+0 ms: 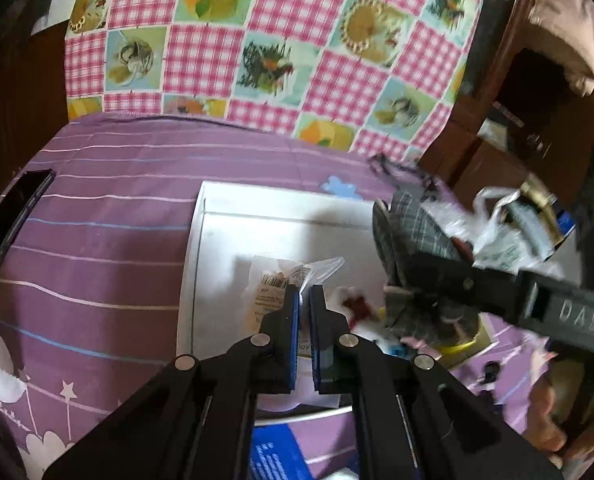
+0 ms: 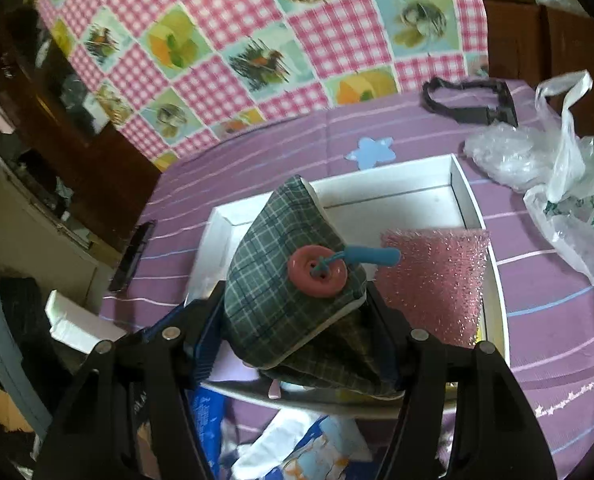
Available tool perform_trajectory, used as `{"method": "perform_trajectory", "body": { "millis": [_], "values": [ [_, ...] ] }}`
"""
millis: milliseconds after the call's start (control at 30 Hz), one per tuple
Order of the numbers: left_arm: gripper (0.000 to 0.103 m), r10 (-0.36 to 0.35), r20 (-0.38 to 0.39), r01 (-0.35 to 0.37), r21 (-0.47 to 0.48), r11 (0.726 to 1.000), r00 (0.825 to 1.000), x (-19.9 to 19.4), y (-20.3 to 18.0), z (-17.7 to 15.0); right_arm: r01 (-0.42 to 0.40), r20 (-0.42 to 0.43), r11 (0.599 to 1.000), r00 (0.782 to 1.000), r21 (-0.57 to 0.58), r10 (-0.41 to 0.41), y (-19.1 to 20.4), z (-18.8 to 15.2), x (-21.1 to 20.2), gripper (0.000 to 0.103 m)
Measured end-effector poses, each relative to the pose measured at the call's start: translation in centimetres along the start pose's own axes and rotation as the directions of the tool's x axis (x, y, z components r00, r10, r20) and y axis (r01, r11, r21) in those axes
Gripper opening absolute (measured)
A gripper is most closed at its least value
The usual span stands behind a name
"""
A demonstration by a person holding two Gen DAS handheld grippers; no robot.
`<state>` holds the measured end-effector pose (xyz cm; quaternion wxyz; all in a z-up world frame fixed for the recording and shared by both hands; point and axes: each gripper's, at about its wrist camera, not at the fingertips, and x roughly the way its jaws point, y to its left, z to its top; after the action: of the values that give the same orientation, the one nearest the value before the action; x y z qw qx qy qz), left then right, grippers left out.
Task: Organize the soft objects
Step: 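Carry the plaid pouch with right while left carries the clear packet to the box, then open the right gripper over the box while left releases the clear packet inside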
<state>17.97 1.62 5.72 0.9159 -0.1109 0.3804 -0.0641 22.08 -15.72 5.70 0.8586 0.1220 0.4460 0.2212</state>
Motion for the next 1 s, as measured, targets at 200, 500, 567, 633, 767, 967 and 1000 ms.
{"method": "perform_trajectory", "body": {
  "millis": [200, 500, 567, 633, 767, 967, 1000],
  "values": [
    [0.005, 0.028, -0.041, -0.028, 0.012, 1.0, 0.999, 2.3, 0.0, -1.5, -0.041, -0.042, 0.999, 0.998, 0.029, 0.042, -1.2, -1.1, 2.3, 0.069],
    [0.021, 0.07, -0.028, -0.069, 0.049, 0.996, 0.997, 1.8, -0.6, -1.5, -0.106, -0.035, 0.992, 0.994, 0.069, 0.108, -2.0, -1.3, 2.3, 0.07],
    [0.034, 0.105, -0.012, -0.104, 0.053, 0.993, 0.994, 1.5, -0.7, -1.4, -0.107, -0.029, 0.991, 0.994, 0.08, 0.11, -2.1, -1.3, 2.2, 0.07],
    [0.035, 0.105, 0.003, -0.105, 0.056, 0.993, 0.994, 1.3, -0.7, -1.4, -0.11, -0.026, 0.99, 0.993, 0.085, 0.113, -2.2, -1.3, 2.1, 0.07],
    [0.044, 0.068, 0.003, -0.068, 0.039, 0.997, 0.998, 0.7, -0.6, -1.1, -0.105, -0.027, 0.991, 0.994, 0.081, 0.107, -2.2, -1.2, 2.1, 0.07],
    [0.058, 0.054, 0.064, -0.056, 0.036, 0.998, 0.996, -1.3, -0.8, -0.4, -0.104, 0.053, 0.994, 0.993, 0.017, 0.103, -1.3, -1.1, 0.2, 0.071],
    [0.058, 0.05, 0.067, -0.052, 0.033, 0.998, 0.996, -1.5, -0.8, -0.3, -0.108, 0.068, 0.994, 0.992, 0.013, 0.106, -1.2, -1.1, -0.2, 0.074]
  ]
}}
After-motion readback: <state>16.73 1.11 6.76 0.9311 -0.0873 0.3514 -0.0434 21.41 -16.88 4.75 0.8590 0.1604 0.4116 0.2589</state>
